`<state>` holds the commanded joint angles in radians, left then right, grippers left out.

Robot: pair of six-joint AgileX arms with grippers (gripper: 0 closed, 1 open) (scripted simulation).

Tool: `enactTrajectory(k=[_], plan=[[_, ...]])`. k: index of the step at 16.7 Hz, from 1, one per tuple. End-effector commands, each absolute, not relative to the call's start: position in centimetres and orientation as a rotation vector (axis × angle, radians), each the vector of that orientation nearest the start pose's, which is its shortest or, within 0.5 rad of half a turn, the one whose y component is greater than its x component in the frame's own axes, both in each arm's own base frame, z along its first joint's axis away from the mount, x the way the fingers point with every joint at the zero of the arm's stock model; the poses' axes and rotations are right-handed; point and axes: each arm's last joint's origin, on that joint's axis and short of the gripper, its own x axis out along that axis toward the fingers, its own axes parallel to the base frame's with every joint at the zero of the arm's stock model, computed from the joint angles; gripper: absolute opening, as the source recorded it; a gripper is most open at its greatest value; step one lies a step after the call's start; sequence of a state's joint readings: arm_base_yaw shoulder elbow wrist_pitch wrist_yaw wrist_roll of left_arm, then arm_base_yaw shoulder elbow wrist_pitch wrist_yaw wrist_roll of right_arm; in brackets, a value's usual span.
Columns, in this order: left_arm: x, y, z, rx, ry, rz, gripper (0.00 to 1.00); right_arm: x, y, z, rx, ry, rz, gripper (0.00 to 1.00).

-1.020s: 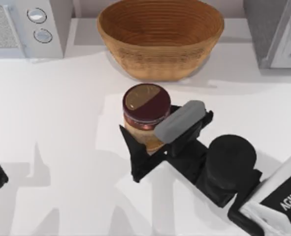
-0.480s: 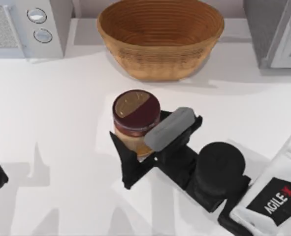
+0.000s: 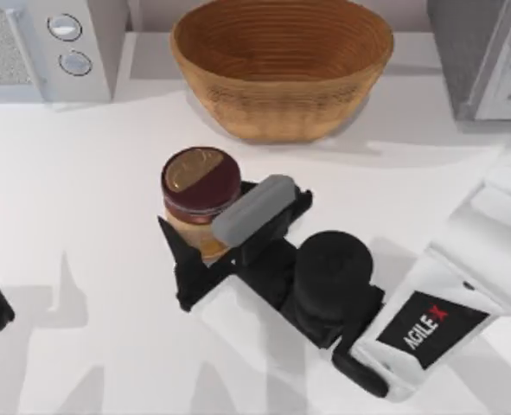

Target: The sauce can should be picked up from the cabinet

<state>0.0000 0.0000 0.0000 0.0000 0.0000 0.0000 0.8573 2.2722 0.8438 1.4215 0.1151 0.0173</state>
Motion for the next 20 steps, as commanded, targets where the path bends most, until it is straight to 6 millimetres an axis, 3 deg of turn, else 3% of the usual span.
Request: enactTrajectory(k=[7, 20], plan=[[10.57, -0.12, 16.0, 0.0, 0.0, 0.0, 1.0, 26.32, 30.05, 5.96, -0.003, 0.009, 0.763, 0.0], [10.57, -0.12, 16.0, 0.0, 0.0, 0.0, 1.0, 26.32, 30.05, 5.96, -0.003, 0.009, 0.763, 0.98]])
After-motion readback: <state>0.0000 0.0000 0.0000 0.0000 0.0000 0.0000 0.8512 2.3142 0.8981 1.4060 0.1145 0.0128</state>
